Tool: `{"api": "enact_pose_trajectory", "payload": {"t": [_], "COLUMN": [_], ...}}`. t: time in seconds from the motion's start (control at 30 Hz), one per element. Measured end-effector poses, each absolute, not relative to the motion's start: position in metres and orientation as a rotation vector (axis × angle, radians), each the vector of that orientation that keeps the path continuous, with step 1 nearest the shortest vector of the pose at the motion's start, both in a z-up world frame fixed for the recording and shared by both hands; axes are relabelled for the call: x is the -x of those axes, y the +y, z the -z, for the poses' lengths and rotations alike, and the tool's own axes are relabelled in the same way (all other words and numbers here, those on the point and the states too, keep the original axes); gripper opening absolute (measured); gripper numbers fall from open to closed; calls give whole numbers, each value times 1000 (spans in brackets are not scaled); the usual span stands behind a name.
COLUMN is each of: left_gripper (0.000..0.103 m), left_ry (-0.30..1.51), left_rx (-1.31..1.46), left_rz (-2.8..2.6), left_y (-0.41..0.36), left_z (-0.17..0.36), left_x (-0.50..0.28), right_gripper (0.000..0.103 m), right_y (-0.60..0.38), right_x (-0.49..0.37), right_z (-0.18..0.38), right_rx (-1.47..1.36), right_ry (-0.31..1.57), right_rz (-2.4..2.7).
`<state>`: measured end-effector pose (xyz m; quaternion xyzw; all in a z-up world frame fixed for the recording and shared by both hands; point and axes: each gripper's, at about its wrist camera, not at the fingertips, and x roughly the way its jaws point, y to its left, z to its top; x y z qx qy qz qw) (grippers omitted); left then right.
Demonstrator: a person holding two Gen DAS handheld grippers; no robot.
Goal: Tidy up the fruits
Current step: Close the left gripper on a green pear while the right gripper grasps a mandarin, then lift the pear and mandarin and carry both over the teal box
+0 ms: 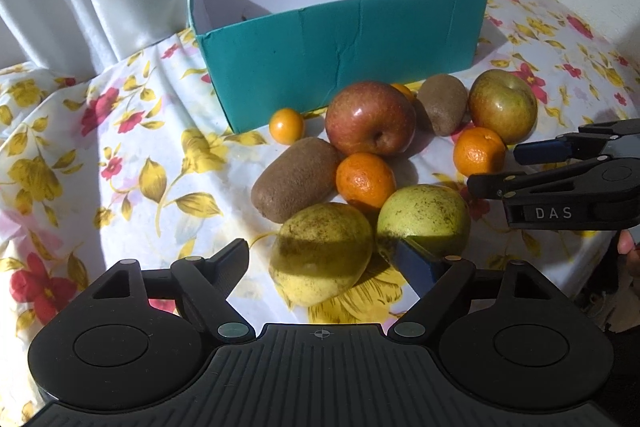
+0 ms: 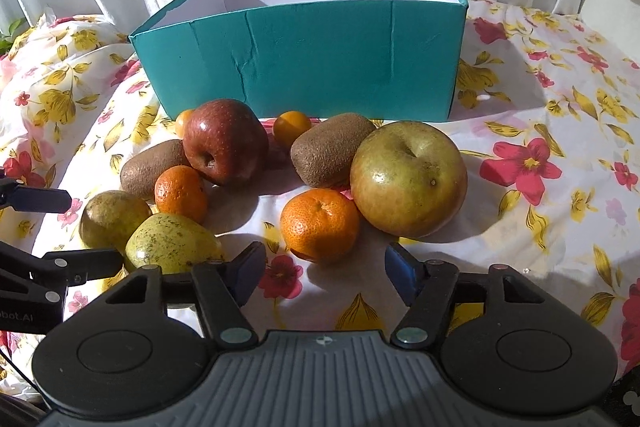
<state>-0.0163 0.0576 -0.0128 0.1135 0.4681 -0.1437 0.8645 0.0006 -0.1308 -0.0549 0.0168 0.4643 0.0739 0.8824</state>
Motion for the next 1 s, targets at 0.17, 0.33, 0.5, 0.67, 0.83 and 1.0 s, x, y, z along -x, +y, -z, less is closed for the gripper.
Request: {"api": "enact_pose_trajectory", "payload": {"t": [0.17,0.33,0.5,0.67,0.83,1.0], "left_gripper": [84,68,64,66,65,65], "left_ry": [1021,1062,1064,1053,1045,1024], "left_rx": [-242,-270,-288,-306,-304,-296], "left_rz": [294,329,330,332,337,327], "left_y": [66,57,49,47,49,51], "left_z": [24,36,42,43,43,37], "left_x": [6,0,-10,-16,-15,-11], "right_gripper": [60,54,50,50,47,46], "right_y": [-126,-123,-123,-119,-121,-124], "right_x": [-7,-12,-18,-22,-22,-21], "right_z": [61,63,66,67,67,64], "right_rx": [-21,-6,-6,15,9,-1], "right_ry": [979,986,998,988,979,976], "right_rz": [-142,-135,-129,-133,-140,-153]}}
